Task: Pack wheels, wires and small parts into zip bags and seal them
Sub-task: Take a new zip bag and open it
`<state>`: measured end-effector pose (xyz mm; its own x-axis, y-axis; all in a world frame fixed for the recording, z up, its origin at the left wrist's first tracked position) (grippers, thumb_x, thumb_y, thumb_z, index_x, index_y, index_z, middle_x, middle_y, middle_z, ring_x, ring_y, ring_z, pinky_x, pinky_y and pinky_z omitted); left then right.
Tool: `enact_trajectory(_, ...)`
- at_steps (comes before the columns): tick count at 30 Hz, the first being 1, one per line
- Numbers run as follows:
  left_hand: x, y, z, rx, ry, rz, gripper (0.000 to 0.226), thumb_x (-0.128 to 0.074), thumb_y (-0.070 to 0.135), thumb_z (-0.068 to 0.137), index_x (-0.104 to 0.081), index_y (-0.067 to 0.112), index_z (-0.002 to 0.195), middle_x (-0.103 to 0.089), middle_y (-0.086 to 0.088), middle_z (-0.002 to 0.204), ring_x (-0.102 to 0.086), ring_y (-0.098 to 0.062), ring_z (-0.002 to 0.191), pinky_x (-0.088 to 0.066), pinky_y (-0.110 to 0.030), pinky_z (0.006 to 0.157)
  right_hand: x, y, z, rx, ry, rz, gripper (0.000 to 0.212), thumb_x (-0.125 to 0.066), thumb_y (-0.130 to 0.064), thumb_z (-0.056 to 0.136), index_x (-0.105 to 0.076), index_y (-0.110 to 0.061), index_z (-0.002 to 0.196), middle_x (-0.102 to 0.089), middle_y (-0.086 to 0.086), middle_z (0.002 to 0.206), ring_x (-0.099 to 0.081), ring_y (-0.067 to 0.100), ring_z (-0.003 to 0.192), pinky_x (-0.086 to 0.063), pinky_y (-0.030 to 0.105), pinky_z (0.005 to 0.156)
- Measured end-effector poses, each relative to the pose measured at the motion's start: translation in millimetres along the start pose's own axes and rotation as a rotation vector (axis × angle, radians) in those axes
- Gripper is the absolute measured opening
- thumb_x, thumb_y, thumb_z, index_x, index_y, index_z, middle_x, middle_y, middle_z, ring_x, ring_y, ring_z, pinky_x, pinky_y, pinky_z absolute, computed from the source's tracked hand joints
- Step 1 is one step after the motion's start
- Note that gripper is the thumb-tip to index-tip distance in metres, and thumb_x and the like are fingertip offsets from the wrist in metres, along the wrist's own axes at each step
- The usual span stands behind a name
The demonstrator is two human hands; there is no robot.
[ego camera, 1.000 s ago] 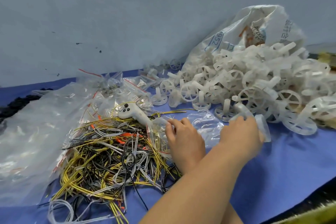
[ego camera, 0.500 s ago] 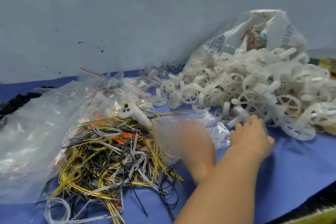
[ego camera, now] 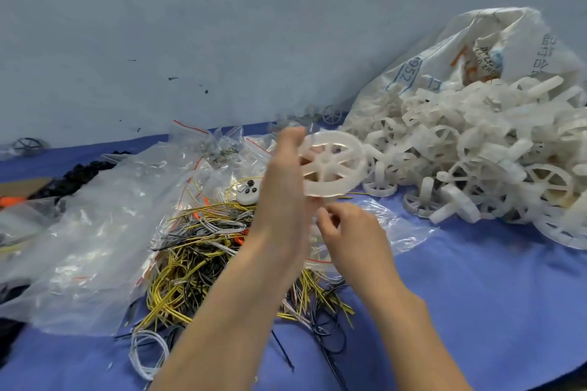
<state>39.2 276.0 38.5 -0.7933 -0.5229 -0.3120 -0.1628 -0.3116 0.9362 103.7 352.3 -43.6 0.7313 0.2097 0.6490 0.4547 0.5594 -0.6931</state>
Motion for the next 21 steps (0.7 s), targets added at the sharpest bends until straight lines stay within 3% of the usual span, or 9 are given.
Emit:
enact_trajectory(3,60,-6,-6,0.072,0.004,-0.153,0.044,-0.042,0.044,0.093,-0.070,0.011,0.102,-0.067,-0.011,0.096,-0.056,-0.026,0.085,-0.045,-0.045,0.078,-4,-6,2,0.002,0.002,0.060,0.028,-0.046,-0.037,0.102,-0.068,-0.031,0.117,-0.068,-0.006,0.101,-0.055,0.014,0.090,-0.034,0.030,0.068)
enact_trajectory(6,93,-26,-14,0.108,-0.032,-0.220,0.044,-0.045,0.047,0.092,-0.072,0.013,0.101,-0.061,-0.014,0.095,-0.054,-0.025,0.083,-0.045,-0.039,0.074,-12,-12,3,0.013,-0.006,0.110,0.028,-0.047,-0.036,0.100,-0.064,-0.033,0.122,-0.069,-0.007,0.100,-0.056,0.014,0.083,-0.036,0.030,0.065)
enact_trajectory(9,105,-38,-14,0.088,0.047,-0.146,0.056,-0.052,0.059,0.088,-0.068,0.010,0.107,-0.066,-0.002,0.082,-0.059,-0.011,0.071,-0.049,-0.026,0.064,-4,-16,4,-0.003,0.035,0.140,0.026,-0.049,-0.034,0.099,-0.064,-0.032,0.121,-0.069,-0.008,0.085,-0.063,0.019,0.079,-0.044,0.034,0.068)
enact_trajectory(11,103,-38,-11,0.044,0.037,-0.048,0.051,-0.058,0.055,0.080,-0.070,0.009,0.100,-0.067,0.001,0.077,-0.059,-0.008,0.069,-0.050,-0.020,0.061,-1,-19,3,-0.019,0.063,0.173,0.025,-0.050,-0.033,0.097,-0.064,-0.033,0.118,-0.067,-0.008,0.073,-0.066,0.019,0.071,-0.050,0.036,0.070)
enact_trajectory(16,96,-36,-13,-0.072,-0.020,0.380,0.019,-0.058,0.029,0.097,-0.070,0.023,0.111,-0.067,0.012,0.075,-0.059,-0.002,0.069,-0.049,-0.016,0.066,3,-18,-5,-0.036,0.088,0.235,0.016,-0.053,-0.034,0.098,-0.065,-0.035,0.108,-0.066,-0.015,0.065,-0.063,0.006,0.051,-0.049,0.031,0.058)
enact_trajectory(19,99,-33,-14,-0.106,0.042,0.533,0.017,-0.062,0.023,0.095,-0.065,0.029,0.111,-0.072,0.016,0.089,-0.066,0.003,0.078,-0.050,-0.014,0.071,10,-17,-8,-0.034,0.108,0.294,0.012,-0.055,-0.036,0.098,-0.066,-0.034,0.103,-0.067,-0.012,0.064,-0.061,0.006,0.045,-0.050,0.032,0.058)
enact_trajectory(21,95,-28,-18,-0.174,0.083,0.762,0.012,-0.064,0.026,0.094,-0.065,0.031,0.105,-0.070,0.017,0.097,-0.063,0.009,0.085,-0.044,-0.005,0.072,16,-16,-9,-0.035,0.132,0.318,0.011,-0.057,-0.038,0.097,-0.067,-0.035,0.099,-0.067,-0.007,0.064,-0.061,0.008,0.044,-0.051,0.034,0.058)
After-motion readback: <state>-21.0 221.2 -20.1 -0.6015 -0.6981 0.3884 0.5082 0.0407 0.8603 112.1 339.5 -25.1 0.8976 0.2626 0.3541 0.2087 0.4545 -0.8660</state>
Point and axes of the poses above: each hand's wrist, its own z-axis towards the middle knuckle, its own x-axis out of the back of the hand, y = z × x, the point moved 9 cm from there along z, towards the middle knuckle
